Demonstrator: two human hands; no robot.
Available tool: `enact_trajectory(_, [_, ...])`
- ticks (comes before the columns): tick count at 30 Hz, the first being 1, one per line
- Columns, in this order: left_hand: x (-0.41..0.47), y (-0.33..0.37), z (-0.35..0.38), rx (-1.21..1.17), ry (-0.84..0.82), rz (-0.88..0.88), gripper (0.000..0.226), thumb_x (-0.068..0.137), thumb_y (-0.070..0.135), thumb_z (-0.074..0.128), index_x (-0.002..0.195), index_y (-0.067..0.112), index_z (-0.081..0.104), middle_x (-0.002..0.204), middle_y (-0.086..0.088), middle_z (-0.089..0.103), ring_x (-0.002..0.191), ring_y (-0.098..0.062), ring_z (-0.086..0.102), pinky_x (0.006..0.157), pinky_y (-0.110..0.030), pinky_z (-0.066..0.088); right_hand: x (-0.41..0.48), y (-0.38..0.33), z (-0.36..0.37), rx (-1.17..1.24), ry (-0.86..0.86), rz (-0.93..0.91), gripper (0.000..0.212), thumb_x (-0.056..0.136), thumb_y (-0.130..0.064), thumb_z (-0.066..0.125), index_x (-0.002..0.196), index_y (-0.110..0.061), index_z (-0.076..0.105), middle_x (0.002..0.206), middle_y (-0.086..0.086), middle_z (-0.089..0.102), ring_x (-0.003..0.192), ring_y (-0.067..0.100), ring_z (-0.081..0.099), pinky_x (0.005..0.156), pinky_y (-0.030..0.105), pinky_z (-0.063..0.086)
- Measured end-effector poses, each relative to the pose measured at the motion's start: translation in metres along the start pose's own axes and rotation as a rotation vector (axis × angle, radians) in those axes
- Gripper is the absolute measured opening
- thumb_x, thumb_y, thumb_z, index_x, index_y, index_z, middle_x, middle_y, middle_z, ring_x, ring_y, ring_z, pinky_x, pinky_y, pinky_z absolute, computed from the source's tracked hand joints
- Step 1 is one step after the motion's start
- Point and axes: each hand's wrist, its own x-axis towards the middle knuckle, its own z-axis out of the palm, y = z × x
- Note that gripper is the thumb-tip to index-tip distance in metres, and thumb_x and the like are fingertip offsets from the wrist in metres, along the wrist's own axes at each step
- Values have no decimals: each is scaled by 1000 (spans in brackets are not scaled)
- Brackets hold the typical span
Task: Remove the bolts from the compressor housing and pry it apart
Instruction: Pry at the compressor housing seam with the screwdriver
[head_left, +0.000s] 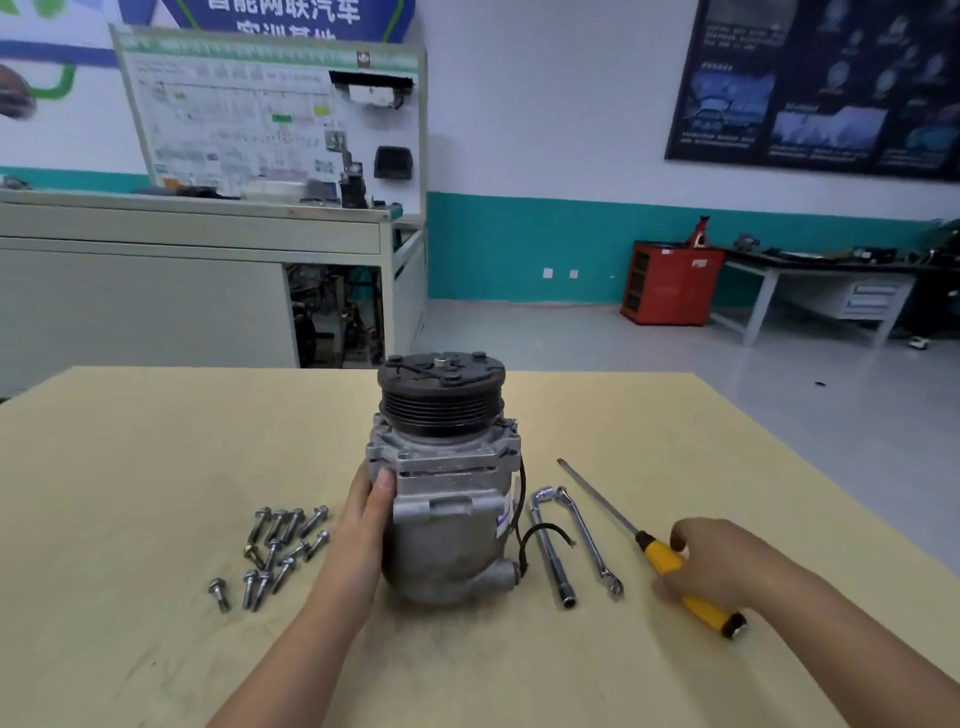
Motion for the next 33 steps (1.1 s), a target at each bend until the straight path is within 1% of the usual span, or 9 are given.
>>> enact_trajectory(6, [-4, 4, 2, 26, 23, 21, 95, 48, 92, 56, 123, 33, 58, 125, 9, 64, 123, -13, 54, 111, -47, 35, 5, 6, 3, 184, 28, -59, 22, 83, -27, 58, 100, -14, 51, 92, 1, 54, 75, 13, 53, 52, 19, 37])
enact_trajectory(12, [-1, 0, 1, 54, 11, 29, 93, 51, 91, 56, 126, 36, 55, 125, 15, 63, 122, -7, 54, 110, -41, 38, -22, 13, -36, 374, 84, -141, 13, 86, -17, 56, 95, -18, 47, 70, 5, 58, 37, 4, 50, 37, 17, 34])
enact_trajectory(15, [-1, 1, 1, 72, 35, 25, 85, 60, 83, 54, 126, 29, 56, 124, 11, 63, 120, -9, 55, 109, -41, 39, -37, 19, -57, 428, 148, -229, 17, 82, -14, 59, 94, -22, 50, 61, 5, 61, 35, 6, 49, 35, 16, 32])
enact_trajectory(19, [-3, 8, 1, 27, 19, 18, 67, 77, 55, 55, 131, 15, 52, 128, -2, 62, 122, -17, 55, 109, -43, 39, -58, 30, -77, 464, 165, -290, 21, 75, -32, 69, 90, -37, 54, 62, 1, 65, 39, 12, 53, 38, 19, 37])
enact_trajectory(22, [-4, 14, -3, 25, -16, -7, 63, 81, 47, 66, 130, 11, 52, 130, -6, 61, 121, -17, 56, 107, -41, 40, -71, 44, -92, 462, 188, -309, 36, 57, -51, 75, 88, -47, 56, 64, 1, 66, 39, 17, 56, 38, 22, 42])
enact_trajectory(25, [-8, 19, -6, 6, -22, -30, 68, 75, 51, 61, 133, 17, 52, 132, 0, 60, 124, -14, 53, 101, -36, 42, -80, 59, -104, 405, 176, -331, 51, 48, -58, 73, 95, -46, 58, 66, 3, 69, 42, 22, 61, 39, 27, 46])
enact_trajectory(28, [-13, 23, -6, 14, -4, -19, 76, 75, 56, 64, 140, 22, 45, 138, 4, 54, 130, -16, 46, 108, -43, 37, -88, 63, -115, 327, 156, -374, 55, 49, -60, 74, 99, -47, 58, 72, 1, 71, 49, 23, 66, 41, 29, 49])
enact_trajectory(30, [-17, 28, 0, 47, -25, 0, 88, 68, 55, 74, 144, 26, 38, 139, 8, 51, 131, -13, 45, 107, -36, 36, -91, 61, -121, 300, 141, -400, 55, 48, -62, 73, 99, -50, 57, 74, -2, 72, 53, 20, 67, 42, 26, 49])
enact_trajectory(33, [-22, 39, 12, 141, -15, -2, 110, 50, 61, 85, 143, 30, 35, 132, 10, 54, 118, -9, 53, 91, -24, 43, -95, 52, -127, 272, 117, -433, 47, 48, -64, 70, 91, -55, 56, 75, -6, 72, 55, 17, 67, 44, 22, 48])
